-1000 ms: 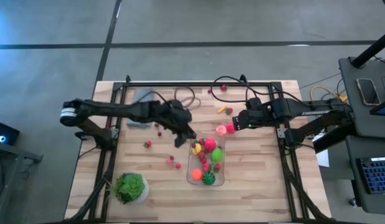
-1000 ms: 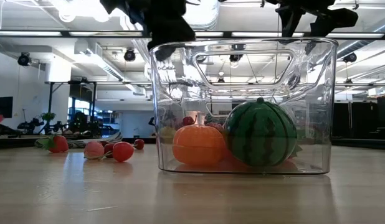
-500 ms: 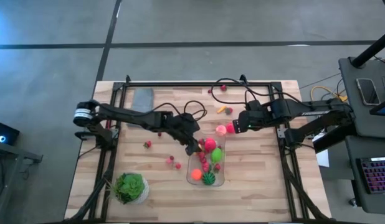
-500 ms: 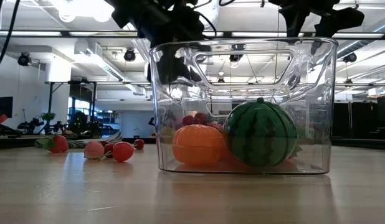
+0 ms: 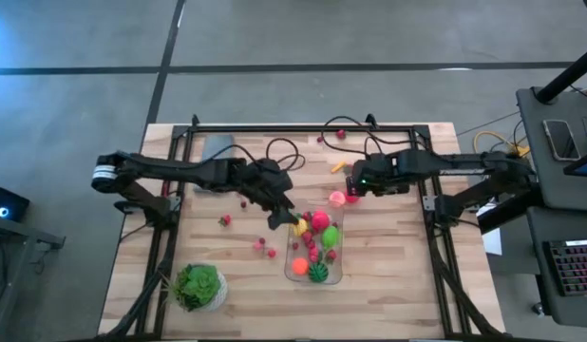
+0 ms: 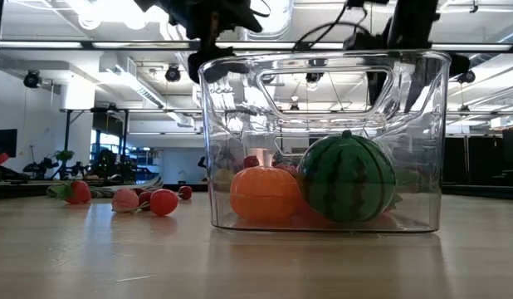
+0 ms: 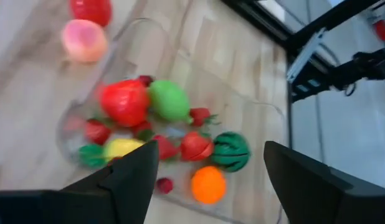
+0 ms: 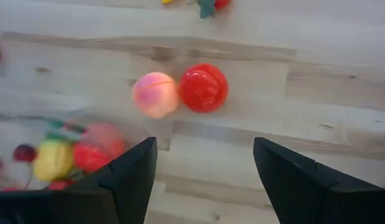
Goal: Pick and placing Produce into tupperware
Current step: Put the tomato into the transparent bin
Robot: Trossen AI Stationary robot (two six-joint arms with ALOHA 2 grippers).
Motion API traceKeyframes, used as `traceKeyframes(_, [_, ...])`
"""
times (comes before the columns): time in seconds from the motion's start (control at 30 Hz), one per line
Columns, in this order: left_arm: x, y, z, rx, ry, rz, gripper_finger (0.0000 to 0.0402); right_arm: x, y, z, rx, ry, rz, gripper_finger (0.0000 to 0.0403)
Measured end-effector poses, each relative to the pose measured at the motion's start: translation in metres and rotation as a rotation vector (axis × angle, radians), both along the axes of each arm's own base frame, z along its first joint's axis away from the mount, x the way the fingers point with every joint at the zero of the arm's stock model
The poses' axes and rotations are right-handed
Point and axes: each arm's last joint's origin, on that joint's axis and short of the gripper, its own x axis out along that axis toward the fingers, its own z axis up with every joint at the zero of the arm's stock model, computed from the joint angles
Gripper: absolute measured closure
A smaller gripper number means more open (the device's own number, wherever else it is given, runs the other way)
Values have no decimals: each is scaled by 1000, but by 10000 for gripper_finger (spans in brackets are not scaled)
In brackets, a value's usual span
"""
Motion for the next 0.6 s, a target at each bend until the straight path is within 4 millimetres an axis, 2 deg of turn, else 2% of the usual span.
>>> traceKeyframes(0.2, [-20,9,9,105,44,37,127,3,-21,-43,123,70,-46,144])
traceKeyframes(0.3, [-27,12,8,151,72,58,127,9,-25,-57,151,72,-64,144])
traceKeyframes(0.43, [-30,17,10,209,76,65,127,19,-27,-65,130,91,-40,144])
traceKeyframes(0.6, [-31,22,9,264,74,31,127,31,-30,-60,119,126,50,144])
